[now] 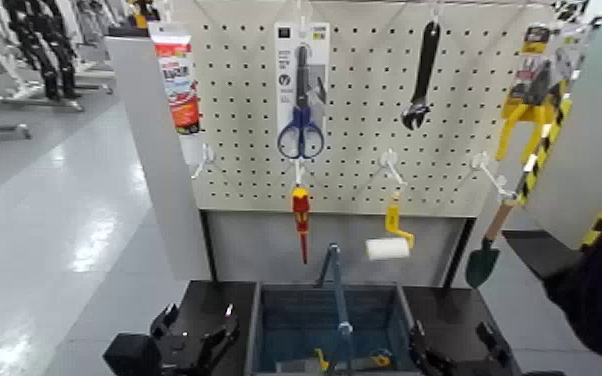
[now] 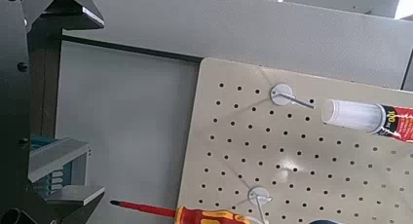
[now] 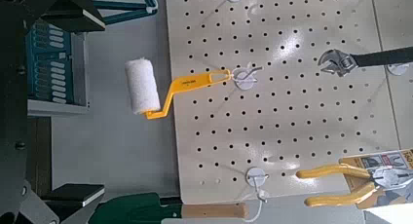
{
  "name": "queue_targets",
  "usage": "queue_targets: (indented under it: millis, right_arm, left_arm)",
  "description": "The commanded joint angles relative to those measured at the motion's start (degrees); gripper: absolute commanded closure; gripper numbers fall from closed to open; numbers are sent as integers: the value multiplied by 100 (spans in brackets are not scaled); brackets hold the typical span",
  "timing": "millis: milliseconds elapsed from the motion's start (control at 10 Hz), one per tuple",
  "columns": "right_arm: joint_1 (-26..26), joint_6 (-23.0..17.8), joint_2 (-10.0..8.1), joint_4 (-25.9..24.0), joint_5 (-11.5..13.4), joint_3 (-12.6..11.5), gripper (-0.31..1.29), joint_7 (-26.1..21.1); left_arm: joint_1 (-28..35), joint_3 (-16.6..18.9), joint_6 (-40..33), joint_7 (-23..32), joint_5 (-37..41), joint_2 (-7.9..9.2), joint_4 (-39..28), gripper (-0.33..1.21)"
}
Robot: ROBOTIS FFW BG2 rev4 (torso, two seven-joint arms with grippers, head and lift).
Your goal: Put the yellow roller into the crate.
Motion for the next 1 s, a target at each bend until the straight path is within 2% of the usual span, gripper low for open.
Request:
queue_targets:
  millis: [100, 300, 400, 600, 700, 1000]
  right_arm:
    - [-10, 75, -8, -16, 0, -17, 13, -36]
    - [-36, 400, -26, -139, -9, -105, 13, -27]
    - [-97, 840, -79, -341, 44, -184, 12, 52]
    - [-370, 1209, -70, -402, 114, -439, 12, 562]
    - [-572, 1332, -123, -385, 132, -474, 12, 737]
    - [-1258, 1929, -316, -226, 88, -667, 12, 1643]
  left_arm:
    - [10, 22, 0, 8, -122, 0, -34, 11]
    - [10, 22, 18, 8, -166, -9, -42, 11]
    - [10, 22, 27, 8, -166, 0, -51, 11]
    - [1, 22, 27, 8, -166, -9, -42, 11]
    - [10, 31, 27, -1, -157, -9, -42, 11]
    - [1, 22, 27, -1, -148, -18, -42, 11]
